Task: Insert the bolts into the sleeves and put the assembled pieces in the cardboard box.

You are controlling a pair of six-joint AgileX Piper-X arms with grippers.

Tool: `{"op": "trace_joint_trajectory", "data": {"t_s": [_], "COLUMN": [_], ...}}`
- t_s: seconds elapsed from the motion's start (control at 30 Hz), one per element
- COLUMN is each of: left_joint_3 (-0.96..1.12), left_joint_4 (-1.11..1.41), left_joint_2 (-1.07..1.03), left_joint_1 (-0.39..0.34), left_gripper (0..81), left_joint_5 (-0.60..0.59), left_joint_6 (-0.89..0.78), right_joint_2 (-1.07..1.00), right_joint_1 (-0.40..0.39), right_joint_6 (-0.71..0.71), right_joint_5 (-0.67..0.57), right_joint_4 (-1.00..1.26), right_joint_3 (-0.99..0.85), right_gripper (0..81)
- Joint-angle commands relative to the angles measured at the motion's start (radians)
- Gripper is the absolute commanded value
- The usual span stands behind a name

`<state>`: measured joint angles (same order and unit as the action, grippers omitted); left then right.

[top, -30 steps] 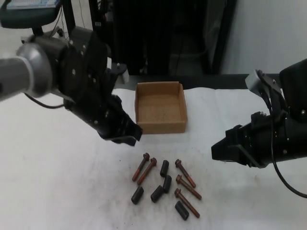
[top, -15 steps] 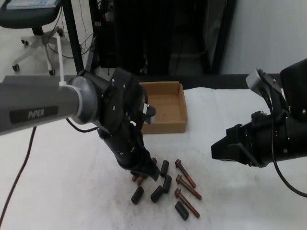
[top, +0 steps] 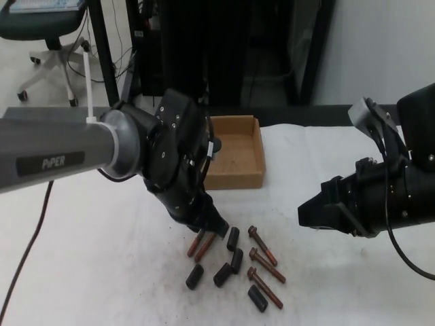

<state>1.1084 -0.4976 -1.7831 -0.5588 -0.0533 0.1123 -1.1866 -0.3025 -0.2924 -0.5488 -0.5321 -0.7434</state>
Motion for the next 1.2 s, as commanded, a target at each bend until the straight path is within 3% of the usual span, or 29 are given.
{"op": "trace_joint_trajectory", "data": {"t_s": [0.0,1.17], "left_joint_3": [0.013,0.099], "left_joint_4": [0.026,-0.075], "left_joint_2": [-0.007,-0.183], "left_joint_1": [-0.004,-0.004], "left_gripper": [29.7,29.7], "left_joint_5": [0.009,0.015], "left_joint_6": [-0.007,0.037], "right_joint_2": [0.002,0.002], "right_joint_1": [0.003,0.003], "right_joint_6": [0.0,0.0], "right_joint_5": [-0.01,-0.01], "right_joint_4": [0.006,0.006], "right_joint_3": [-0.01,-0.01], "right_gripper": [26.4,26.4]}}
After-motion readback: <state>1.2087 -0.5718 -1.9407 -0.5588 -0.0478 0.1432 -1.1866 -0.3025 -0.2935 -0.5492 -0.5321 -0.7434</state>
